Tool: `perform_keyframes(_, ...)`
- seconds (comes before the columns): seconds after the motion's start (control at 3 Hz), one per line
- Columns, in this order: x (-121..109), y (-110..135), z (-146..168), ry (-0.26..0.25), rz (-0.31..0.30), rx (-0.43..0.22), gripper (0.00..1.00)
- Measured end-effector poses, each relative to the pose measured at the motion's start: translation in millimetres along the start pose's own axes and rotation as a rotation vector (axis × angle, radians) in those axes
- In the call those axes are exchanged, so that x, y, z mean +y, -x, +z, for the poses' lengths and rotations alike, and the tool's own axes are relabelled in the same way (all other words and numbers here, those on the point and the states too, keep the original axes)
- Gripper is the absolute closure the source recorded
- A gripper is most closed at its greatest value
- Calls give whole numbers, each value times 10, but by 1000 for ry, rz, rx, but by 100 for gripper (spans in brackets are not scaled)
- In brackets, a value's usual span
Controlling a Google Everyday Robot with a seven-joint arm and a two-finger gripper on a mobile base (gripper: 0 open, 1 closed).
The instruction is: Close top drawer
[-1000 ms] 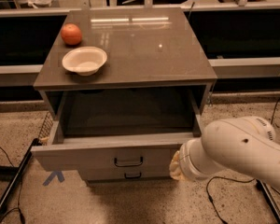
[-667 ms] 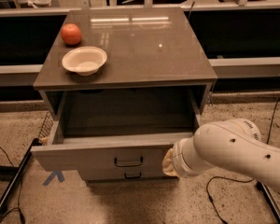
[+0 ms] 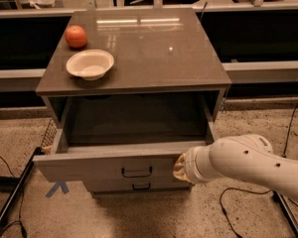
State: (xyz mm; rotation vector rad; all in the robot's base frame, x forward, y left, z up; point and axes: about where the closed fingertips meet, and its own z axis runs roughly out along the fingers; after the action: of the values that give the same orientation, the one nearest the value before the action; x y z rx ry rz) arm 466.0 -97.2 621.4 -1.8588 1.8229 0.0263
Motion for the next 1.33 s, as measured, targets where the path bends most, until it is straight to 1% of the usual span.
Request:
perform_keyframes(0.33, -123, -123, 154, -38, 63, -71, 100)
perform_keyframes(0.67, -234, -155, 266, -65, 96, -157, 100)
perform_keyframes(1.0, -369, -50, 419, -78, 103, -221, 100)
perform_keyframes(1.33, -510, 87, 591, -79, 101, -266, 100)
